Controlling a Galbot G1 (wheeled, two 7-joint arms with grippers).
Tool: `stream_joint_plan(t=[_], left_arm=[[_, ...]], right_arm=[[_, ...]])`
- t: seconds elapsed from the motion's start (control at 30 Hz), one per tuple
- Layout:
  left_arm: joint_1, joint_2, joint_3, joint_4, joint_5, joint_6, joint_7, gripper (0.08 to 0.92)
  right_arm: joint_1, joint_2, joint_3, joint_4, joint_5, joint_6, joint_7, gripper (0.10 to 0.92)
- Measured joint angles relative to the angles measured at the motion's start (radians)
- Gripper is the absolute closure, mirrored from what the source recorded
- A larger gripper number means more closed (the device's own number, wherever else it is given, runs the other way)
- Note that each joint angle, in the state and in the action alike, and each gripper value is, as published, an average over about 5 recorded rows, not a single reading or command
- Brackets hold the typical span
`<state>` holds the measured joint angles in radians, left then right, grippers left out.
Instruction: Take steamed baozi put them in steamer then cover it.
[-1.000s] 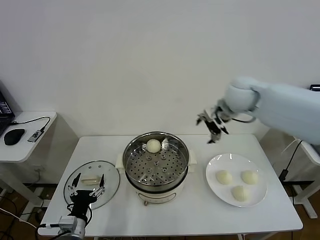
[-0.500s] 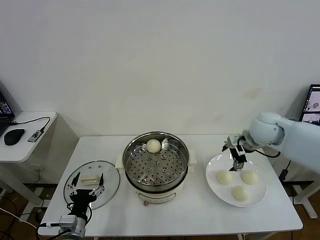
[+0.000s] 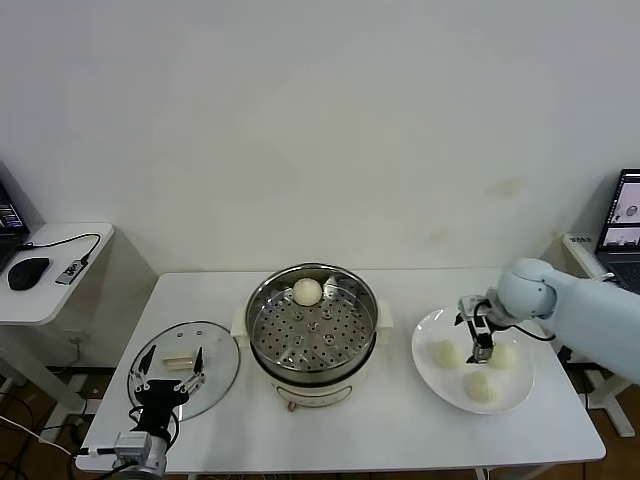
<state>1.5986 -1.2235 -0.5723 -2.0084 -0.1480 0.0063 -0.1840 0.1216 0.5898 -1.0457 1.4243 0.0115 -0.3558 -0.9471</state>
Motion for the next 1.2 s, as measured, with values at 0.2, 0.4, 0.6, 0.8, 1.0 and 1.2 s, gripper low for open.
stream_joint_plan(t=[0.2, 0.4, 0.6, 0.8, 1.0, 1.2], left_arm=[[0.007, -0.001, -0.005, -0.002, 0.001, -0.004, 0.0, 0.177], [0.011, -0.003, -0.007, -0.003, 0.002, -0.008, 0.0, 0.177], [0.009, -0.007, -0.006, -0.003, 0.008, -0.009, 0.001, 0.177], [0.009, -0.01, -0.004, -0.004, 0.011, -0.009, 0.001, 0.177], [0.008, -0.007, -0.004, -0.006, 0.01, -0.008, 0.001, 0.177], [0.004, -0.003, -0.003, -0.006, 0.008, -0.007, 0.001, 0.177]], right_arm=[[-0.065, 0.033, 0.046, -0.049, -0.024, 0.01, 0.006, 0.219], [-0.11, 0.06, 0.084, -0.087, -0.044, 0.02, 0.018, 0.245], [-0.138, 0.082, 0.11, -0.112, -0.059, 0.023, 0.023, 0.298], [-0.15, 0.088, 0.127, -0.118, -0.066, 0.024, 0.024, 0.374], [-0.143, 0.078, 0.141, -0.112, -0.063, 0.03, 0.013, 0.412], [-0.092, 0.055, 0.132, -0.087, -0.041, 0.024, -0.009, 0.445]])
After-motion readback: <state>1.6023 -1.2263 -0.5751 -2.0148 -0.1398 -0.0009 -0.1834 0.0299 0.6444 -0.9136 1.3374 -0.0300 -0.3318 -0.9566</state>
